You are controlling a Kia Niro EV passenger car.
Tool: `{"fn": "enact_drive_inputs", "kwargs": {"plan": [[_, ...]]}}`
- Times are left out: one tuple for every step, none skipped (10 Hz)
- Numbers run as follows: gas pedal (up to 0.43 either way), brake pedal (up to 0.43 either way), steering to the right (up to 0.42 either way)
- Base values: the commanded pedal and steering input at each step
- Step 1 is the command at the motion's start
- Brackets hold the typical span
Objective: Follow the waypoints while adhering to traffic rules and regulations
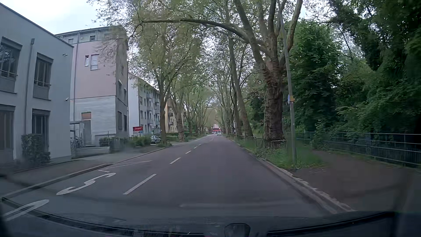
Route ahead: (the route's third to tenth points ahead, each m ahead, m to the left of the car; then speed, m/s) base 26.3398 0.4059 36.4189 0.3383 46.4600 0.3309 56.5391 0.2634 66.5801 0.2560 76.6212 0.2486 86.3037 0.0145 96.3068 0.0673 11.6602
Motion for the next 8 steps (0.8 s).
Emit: {"fn": "enact_drive_inputs", "kwargs": {"plan": [[0.169,0.000,-0.002],[0.169,0.000,-0.003],[0.169,0.000,-0.003],[0.157,0.000,-0.003],[0.157,0.000,-0.003],[0.157,0.000,-0.002],[0.157,0.000,-0.003],[0.157,0.000,-0.002]]}}
